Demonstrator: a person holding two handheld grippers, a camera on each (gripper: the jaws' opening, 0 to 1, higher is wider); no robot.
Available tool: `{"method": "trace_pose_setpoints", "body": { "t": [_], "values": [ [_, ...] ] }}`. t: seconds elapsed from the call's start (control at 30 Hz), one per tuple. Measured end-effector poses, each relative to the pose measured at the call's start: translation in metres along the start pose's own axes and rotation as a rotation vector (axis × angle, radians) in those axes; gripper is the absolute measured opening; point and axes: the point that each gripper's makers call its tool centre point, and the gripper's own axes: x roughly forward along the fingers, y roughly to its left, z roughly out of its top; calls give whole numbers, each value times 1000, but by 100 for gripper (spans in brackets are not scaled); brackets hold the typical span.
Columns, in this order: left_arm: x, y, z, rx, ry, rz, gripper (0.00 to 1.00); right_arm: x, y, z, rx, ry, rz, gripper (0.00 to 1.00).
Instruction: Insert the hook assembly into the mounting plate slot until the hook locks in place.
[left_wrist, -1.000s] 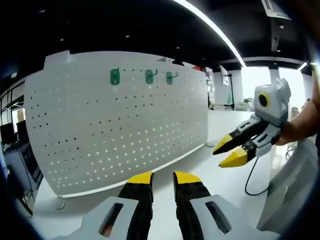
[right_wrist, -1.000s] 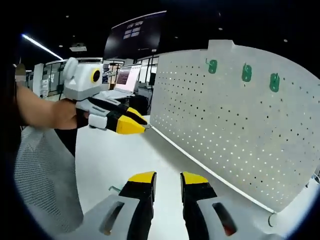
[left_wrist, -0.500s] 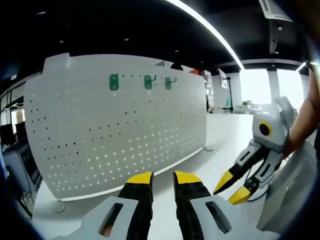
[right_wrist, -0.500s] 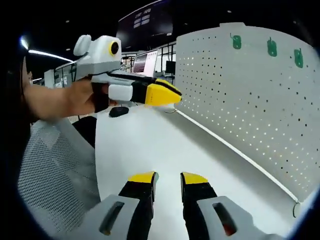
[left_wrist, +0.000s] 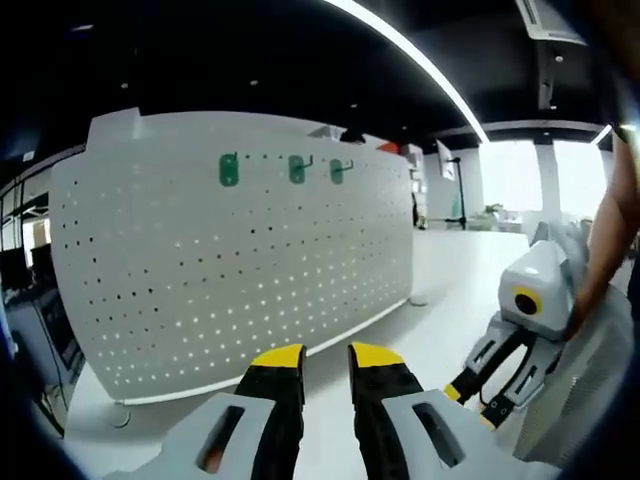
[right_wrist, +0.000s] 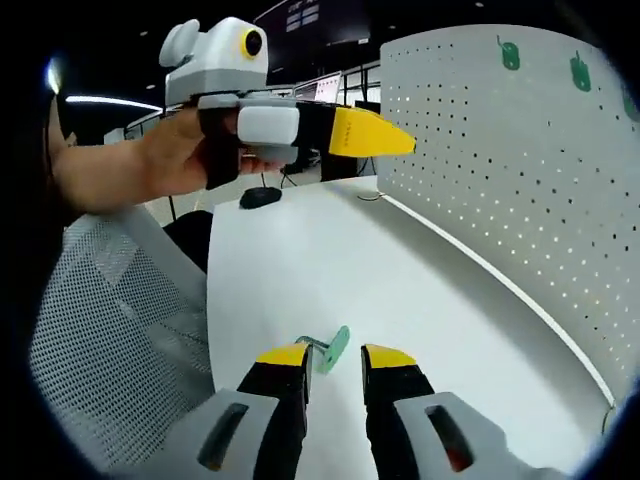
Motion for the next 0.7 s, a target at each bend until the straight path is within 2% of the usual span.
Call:
{"method": "trace_pose_setpoints", "body": {
  "t": [0.23, 0.43, 0.57, 0.7],
  "values": [
    [-1, 3, 2, -12, -11, 16, 30, 6, 1, -10, -15, 33, 11, 19],
    [-1, 6, 5, -30, -27, 37, 49, 12, 2, -16, -22, 54, 20, 19],
    [-1, 10, 10, -48, -53, 61, 66, 15, 2, -18, -26, 65, 26, 19],
    [-2, 14, 12, -59, -65, 77, 75, 20, 2, -22, -26, 77, 31, 19]
  ]
}}
